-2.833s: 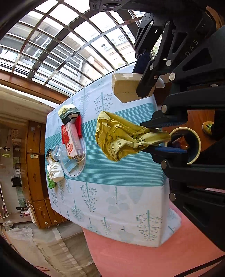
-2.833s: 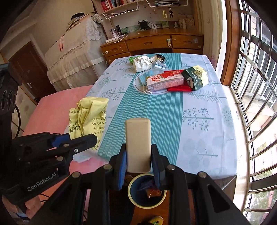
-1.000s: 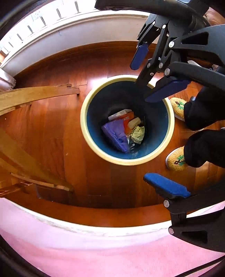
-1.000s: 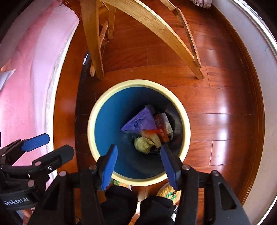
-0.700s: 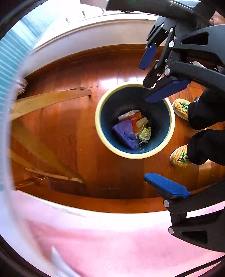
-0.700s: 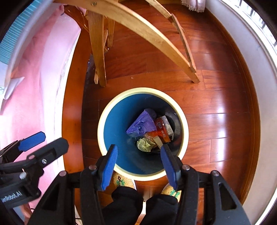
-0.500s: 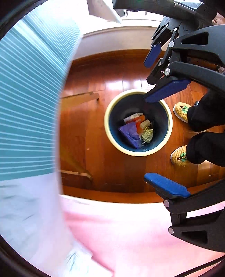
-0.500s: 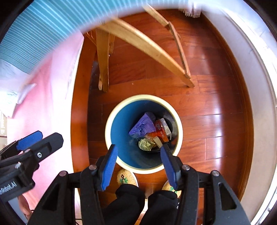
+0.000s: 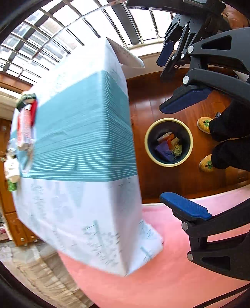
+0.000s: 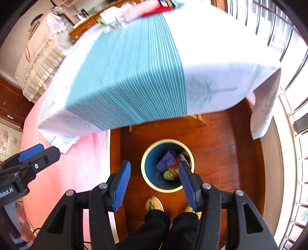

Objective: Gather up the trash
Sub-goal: 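Raise both open tools from the bin back over the table, then grasp the strawberry milk carton with the left tool while the right grasps the green chocolate box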

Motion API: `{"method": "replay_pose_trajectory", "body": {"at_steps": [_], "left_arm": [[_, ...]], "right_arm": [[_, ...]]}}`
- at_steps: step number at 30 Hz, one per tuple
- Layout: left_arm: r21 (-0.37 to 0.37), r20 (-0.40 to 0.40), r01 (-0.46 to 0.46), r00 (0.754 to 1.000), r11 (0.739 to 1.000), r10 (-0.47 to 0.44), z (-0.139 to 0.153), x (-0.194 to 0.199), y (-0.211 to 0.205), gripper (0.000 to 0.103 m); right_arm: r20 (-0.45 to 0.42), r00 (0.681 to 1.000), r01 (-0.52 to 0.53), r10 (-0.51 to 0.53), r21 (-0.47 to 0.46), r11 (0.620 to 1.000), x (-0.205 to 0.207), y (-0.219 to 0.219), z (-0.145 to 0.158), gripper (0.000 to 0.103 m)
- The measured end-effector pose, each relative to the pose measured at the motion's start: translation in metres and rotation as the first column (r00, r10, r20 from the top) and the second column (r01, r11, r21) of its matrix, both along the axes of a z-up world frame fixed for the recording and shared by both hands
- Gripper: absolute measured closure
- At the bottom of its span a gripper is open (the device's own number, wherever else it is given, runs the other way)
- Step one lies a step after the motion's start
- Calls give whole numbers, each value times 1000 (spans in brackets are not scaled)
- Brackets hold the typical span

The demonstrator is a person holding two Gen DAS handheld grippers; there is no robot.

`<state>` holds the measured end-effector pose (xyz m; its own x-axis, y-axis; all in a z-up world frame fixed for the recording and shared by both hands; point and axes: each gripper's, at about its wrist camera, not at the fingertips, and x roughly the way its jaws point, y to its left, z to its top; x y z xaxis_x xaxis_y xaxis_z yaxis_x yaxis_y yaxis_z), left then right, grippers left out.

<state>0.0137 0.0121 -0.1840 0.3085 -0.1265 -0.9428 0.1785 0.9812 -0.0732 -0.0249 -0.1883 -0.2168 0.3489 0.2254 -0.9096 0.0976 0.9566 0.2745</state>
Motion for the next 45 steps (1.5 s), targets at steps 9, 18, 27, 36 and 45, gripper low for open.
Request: {"method": "replay_pose_trajectory", "body": {"at_steps": [9, 18, 27, 36, 45], "left_arm": [[-12, 182, 82, 980, 997, -78, 104, 8, 0, 21], [-56, 307, 158, 942, 986, -134, 169, 24, -2, 21], [-59, 389, 217, 904, 974, -177, 202, 49, -7, 21], [-67, 323, 241, 923, 968, -208, 187, 118, -26, 28], [-3, 233, 205, 952, 979, -199, 136, 240, -82, 28]], "right_arm": [[140, 989, 54, -49, -30, 998, -7, 9, 89, 51], [277, 952, 154, -134, -52, 987, -1, 7, 156, 51], [342, 925, 201, -166, -67, 977, 17, 5, 196, 51], [348, 926, 175, -144, -60, 983, 69, -17, 200, 51], [292, 955, 59, -49, -24, 998, 192, -69, 176, 51]]}}
